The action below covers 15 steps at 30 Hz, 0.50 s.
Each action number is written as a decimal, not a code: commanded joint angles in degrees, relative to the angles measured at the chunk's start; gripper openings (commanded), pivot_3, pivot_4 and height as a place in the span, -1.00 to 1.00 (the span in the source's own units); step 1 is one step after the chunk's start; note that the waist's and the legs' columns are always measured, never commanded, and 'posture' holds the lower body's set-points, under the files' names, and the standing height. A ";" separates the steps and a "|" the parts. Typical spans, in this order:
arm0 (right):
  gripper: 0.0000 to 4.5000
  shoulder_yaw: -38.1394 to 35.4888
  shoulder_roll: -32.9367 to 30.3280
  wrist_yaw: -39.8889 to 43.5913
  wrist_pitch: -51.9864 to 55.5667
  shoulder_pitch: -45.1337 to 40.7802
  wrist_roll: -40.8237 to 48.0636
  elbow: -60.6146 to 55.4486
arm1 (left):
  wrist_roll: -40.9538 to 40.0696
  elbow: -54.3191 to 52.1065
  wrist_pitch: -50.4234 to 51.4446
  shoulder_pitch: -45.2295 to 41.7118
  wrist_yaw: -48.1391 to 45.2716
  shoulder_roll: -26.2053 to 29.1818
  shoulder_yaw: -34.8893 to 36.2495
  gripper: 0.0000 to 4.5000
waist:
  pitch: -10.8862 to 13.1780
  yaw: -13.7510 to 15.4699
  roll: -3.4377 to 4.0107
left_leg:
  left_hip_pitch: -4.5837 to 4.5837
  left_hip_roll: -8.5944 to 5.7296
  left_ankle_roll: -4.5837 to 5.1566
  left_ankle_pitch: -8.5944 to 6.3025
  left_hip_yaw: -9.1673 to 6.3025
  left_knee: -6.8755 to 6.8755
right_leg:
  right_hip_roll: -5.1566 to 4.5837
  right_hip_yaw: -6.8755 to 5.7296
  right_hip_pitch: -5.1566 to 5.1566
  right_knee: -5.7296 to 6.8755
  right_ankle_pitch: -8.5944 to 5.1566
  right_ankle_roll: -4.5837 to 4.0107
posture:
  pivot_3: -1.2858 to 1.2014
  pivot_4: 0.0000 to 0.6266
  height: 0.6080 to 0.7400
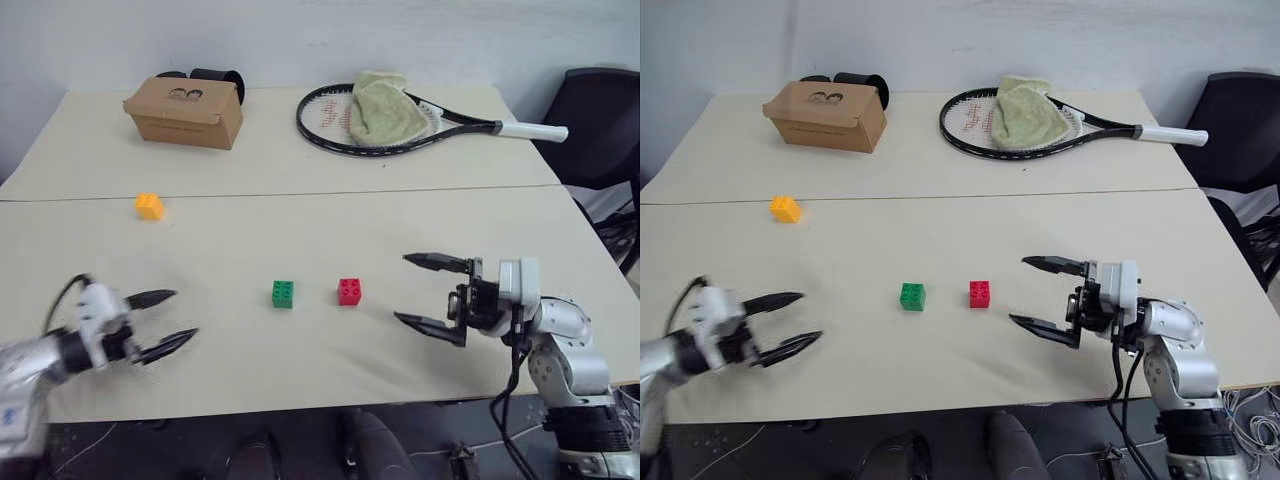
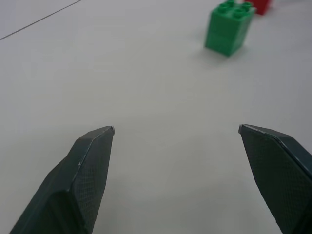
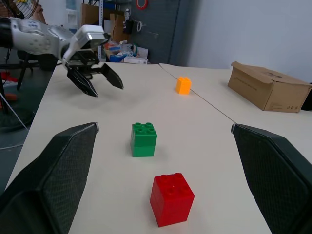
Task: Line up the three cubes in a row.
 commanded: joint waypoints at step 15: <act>1.00 1.39 7.31 -0.02 -6.56 -5.70 -2.06 6.47 | -7.94 -5.56 12.43 -5.57 35.90 -10.42 12.69 0.95 | -0.07 0.60 -0.17 | 0.06 -0.23 0.20 -0.12 -0.34 -0.01 | -0.04 -0.36 0.33 -0.12 -0.02 -0.05 | 0.03 -0.52 1.00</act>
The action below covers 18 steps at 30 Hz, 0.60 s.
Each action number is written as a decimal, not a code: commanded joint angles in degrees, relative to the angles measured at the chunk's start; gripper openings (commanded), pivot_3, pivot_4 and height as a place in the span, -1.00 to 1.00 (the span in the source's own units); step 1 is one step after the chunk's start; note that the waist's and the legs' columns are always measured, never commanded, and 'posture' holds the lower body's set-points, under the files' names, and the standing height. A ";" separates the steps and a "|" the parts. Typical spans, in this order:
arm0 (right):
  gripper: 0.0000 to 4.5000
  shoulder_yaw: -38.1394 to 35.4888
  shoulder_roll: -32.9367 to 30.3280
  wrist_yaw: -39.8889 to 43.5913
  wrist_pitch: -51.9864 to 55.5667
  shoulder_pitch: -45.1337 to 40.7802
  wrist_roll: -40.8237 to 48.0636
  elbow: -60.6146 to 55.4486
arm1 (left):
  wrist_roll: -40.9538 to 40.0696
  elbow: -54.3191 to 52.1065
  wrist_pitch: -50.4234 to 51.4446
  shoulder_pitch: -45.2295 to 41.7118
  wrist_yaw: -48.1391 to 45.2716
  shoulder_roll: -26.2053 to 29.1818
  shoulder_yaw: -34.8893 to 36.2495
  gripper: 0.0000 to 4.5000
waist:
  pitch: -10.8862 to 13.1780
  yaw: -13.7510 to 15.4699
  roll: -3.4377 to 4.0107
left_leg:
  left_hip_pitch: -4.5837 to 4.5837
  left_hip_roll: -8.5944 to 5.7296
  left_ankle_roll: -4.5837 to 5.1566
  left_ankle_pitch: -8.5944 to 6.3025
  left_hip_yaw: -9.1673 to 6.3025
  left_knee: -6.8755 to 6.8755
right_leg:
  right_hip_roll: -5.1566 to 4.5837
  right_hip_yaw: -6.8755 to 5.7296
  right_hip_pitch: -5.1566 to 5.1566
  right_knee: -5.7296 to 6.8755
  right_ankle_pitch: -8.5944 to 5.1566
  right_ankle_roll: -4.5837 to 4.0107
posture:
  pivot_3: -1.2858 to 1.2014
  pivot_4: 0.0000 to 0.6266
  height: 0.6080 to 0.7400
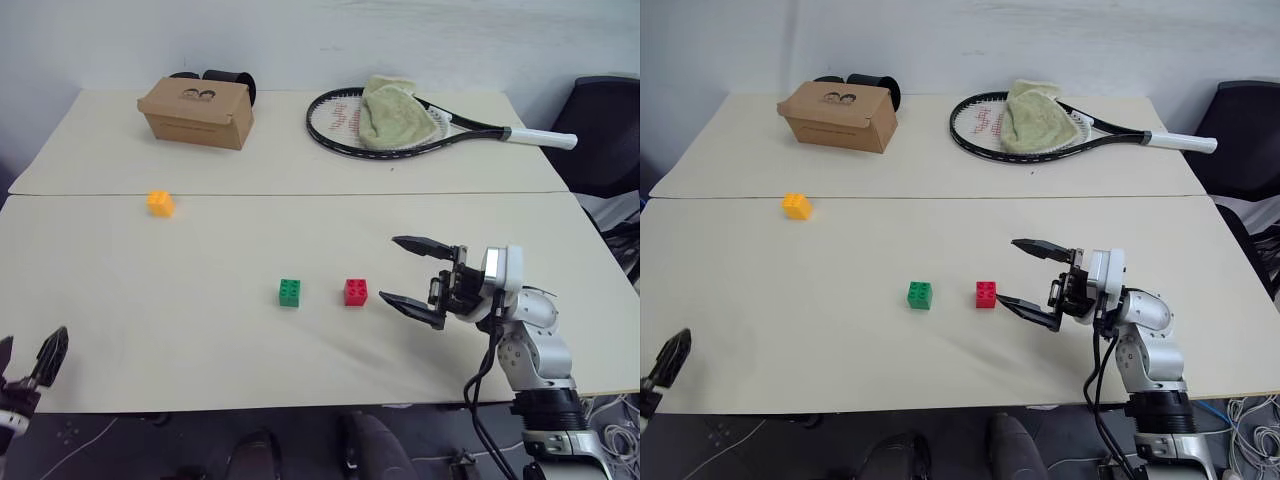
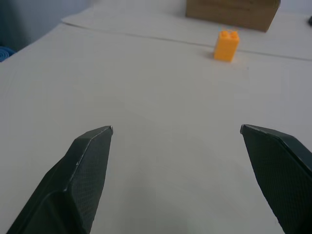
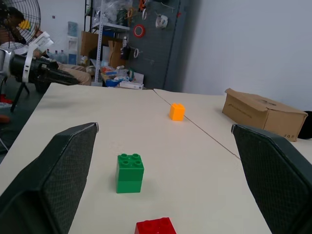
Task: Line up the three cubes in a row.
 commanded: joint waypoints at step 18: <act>1.00 -0.15 2.97 1.66 -12.42 0.83 -2.39 8.17 | 26.88 77.43 -14.85 -71.00 0.08 14.87 -33.22 0.95 | 0.03 -0.89 0.07 | -0.08 0.05 -0.49 0.20 1.26 0.03 | 0.29 -0.20 -0.63 0.22 0.00 0.00 | 0.03 -0.52 1.00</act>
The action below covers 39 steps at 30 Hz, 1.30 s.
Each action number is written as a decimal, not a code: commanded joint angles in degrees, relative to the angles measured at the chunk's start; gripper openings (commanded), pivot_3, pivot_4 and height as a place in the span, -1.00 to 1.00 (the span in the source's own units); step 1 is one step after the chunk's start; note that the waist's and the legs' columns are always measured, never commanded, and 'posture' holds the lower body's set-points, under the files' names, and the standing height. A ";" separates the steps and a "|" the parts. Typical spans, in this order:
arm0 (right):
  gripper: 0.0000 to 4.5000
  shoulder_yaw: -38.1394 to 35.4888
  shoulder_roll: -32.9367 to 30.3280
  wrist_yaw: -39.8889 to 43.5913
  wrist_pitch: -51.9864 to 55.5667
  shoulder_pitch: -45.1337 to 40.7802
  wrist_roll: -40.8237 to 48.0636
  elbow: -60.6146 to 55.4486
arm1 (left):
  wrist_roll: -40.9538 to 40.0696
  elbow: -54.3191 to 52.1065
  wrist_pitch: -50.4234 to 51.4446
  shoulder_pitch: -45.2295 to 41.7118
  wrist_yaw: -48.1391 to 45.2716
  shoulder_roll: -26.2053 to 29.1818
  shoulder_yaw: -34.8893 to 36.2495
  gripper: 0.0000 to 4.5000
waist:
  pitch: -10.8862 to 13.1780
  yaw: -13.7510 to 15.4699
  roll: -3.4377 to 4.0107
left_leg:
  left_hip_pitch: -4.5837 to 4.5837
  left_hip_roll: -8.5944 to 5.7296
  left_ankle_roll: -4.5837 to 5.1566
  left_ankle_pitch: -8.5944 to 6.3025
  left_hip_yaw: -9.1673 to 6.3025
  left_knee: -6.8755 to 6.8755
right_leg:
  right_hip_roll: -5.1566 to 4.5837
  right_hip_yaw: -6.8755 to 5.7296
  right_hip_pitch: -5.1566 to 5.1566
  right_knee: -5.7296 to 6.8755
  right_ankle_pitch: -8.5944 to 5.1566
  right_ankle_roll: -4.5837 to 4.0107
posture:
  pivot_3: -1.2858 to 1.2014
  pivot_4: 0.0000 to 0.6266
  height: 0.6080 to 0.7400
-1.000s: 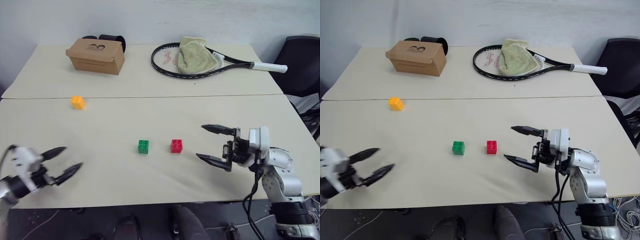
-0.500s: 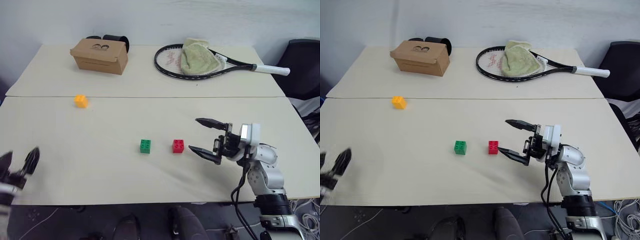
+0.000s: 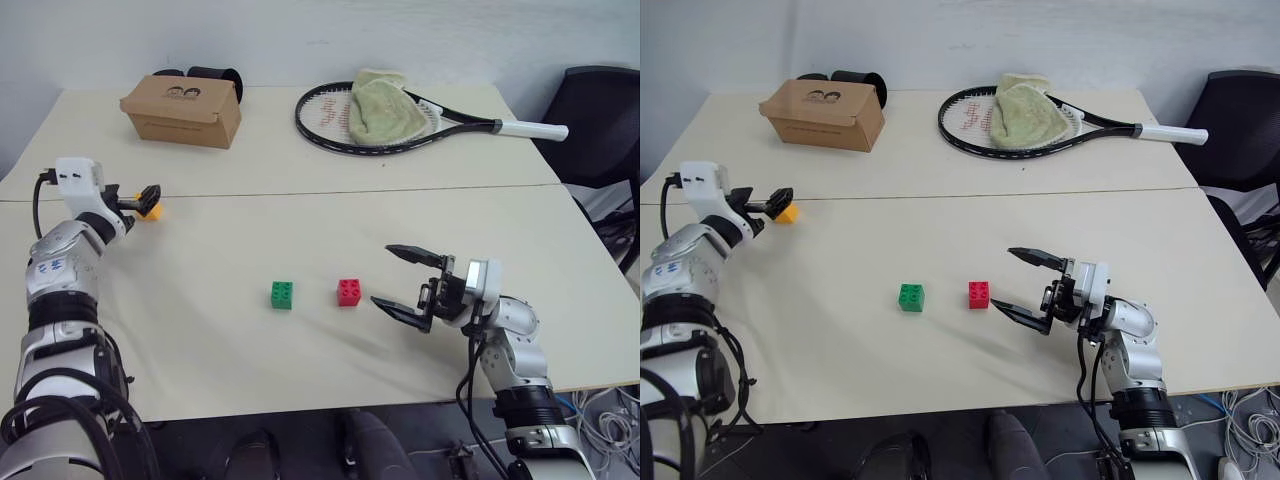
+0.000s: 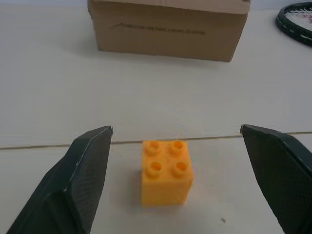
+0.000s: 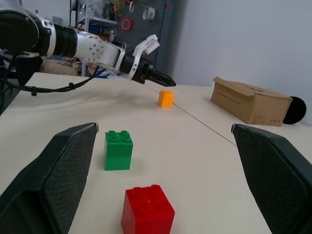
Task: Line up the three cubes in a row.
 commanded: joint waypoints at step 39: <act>1.00 -4.09 -12.85 4.57 3.22 5.61 3.72 -6.41 | -7.33 -30.58 -18.73 26.24 -67.83 11.03 -11.89 -0.33 | 0.02 0.52 0.04 | 0.09 0.22 0.06 0.03 -0.14 0.12 | -0.19 0.14 0.12 0.19 -0.02 -0.04 | 0.03 -0.52 1.00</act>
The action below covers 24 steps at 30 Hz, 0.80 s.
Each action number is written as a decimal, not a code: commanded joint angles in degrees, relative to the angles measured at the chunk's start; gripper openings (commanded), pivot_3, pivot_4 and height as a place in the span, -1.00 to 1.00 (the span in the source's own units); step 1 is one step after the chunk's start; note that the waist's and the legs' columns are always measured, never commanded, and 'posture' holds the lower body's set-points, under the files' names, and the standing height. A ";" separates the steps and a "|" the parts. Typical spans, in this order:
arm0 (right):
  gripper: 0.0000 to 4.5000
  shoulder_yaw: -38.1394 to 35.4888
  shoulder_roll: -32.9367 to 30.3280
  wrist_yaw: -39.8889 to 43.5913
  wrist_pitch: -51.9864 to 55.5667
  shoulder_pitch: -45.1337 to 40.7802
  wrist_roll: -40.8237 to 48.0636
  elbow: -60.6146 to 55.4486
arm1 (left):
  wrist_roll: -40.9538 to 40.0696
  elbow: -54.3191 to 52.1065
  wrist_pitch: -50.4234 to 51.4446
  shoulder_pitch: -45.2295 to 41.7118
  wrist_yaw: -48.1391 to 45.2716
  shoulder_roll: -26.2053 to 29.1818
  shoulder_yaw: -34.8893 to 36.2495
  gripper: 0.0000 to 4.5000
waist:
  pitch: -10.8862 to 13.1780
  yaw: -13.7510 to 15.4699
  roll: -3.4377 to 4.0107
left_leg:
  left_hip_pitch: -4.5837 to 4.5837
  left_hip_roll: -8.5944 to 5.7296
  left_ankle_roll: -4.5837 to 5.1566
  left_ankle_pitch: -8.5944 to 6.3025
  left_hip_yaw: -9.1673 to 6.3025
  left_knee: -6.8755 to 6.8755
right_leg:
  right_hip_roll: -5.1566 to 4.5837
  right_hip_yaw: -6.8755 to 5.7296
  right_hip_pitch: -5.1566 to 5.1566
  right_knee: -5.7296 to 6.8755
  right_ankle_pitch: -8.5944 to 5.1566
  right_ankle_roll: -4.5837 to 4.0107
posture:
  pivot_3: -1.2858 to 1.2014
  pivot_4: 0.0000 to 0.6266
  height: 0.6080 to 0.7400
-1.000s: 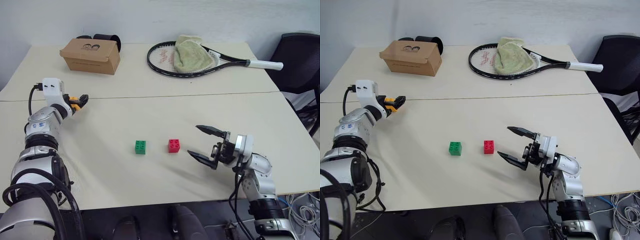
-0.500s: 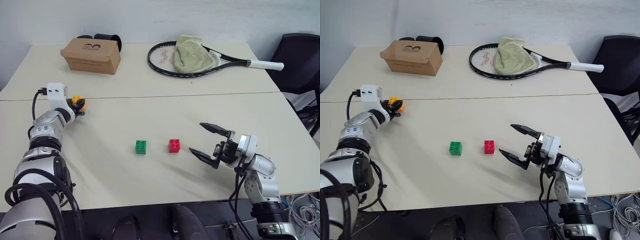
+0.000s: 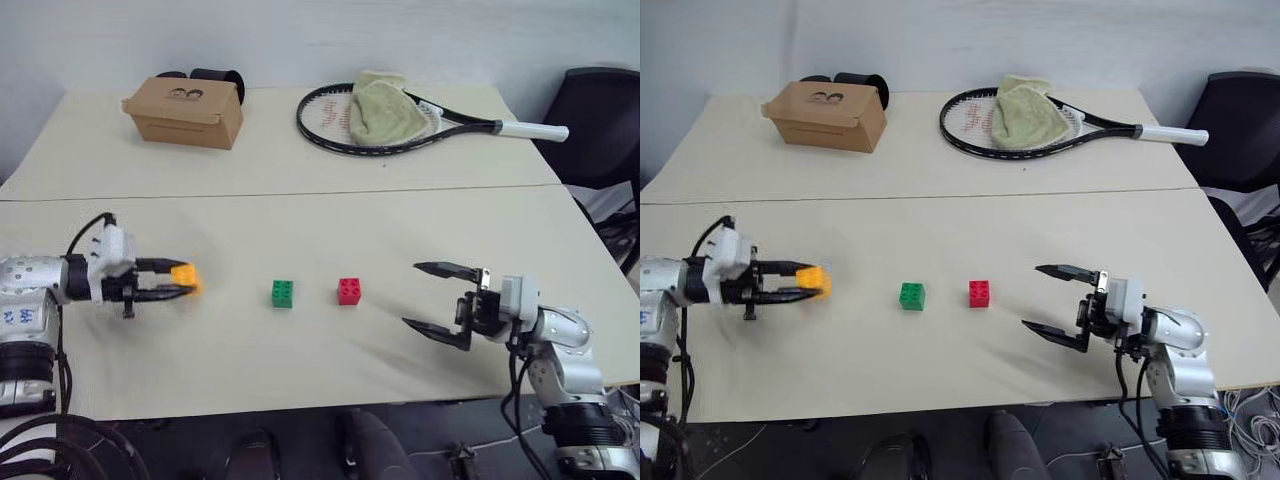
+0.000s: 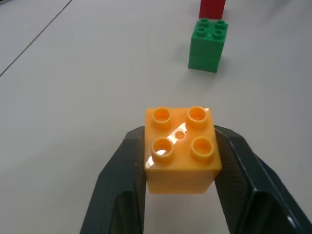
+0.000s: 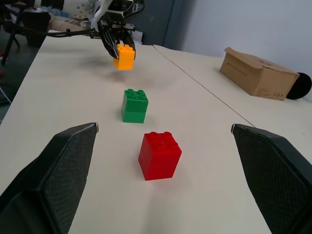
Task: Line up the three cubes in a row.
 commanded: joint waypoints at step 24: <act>1.00 -1.55 -2.60 -7.17 11.06 2.23 0.97 -15.35 | -1.16 13.58 -12.05 -8.31 -5.98 -1.75 -13.78 0.79 | 0.00 -0.33 0.01 | -0.08 -0.12 0.10 -0.05 -0.50 -0.02 | 0.02 -0.09 -0.05 -0.09 0.02 0.03 | 0.03 -0.52 1.00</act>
